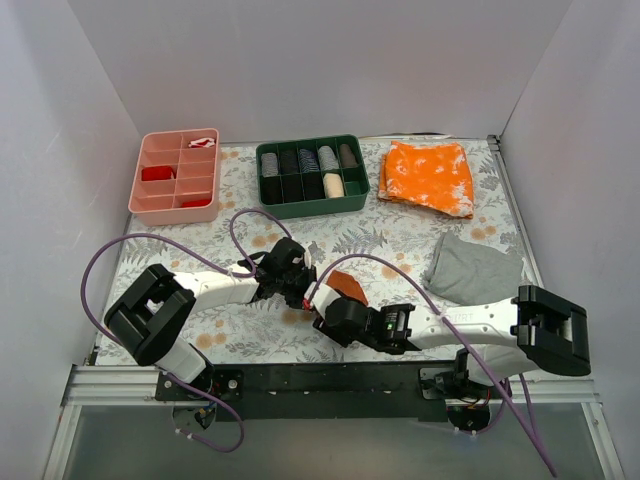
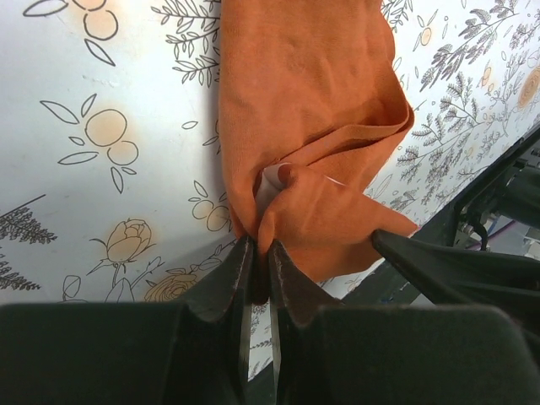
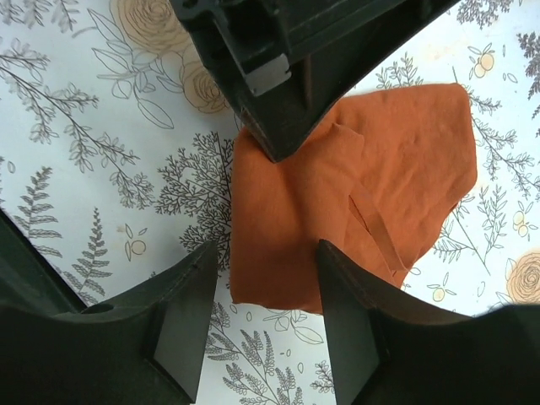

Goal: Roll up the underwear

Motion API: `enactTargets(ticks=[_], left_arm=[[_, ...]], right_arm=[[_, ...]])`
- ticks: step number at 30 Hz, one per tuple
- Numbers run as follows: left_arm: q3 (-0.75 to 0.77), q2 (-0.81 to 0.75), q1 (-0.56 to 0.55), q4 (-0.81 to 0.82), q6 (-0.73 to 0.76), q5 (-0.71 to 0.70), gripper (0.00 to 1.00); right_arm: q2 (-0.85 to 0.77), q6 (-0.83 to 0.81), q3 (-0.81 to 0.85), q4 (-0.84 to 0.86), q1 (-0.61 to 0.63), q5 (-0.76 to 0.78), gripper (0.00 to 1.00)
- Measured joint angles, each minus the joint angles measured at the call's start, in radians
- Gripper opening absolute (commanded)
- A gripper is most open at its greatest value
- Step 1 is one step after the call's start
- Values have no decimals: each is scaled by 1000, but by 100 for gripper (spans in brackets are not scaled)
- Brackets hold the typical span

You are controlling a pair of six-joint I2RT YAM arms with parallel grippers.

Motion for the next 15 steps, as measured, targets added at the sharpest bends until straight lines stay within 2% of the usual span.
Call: enactTargets(ticks=[15], left_arm=[[0,4,18,0,21,26,0]], right_arm=[[132,6,8,27,25,66,53]])
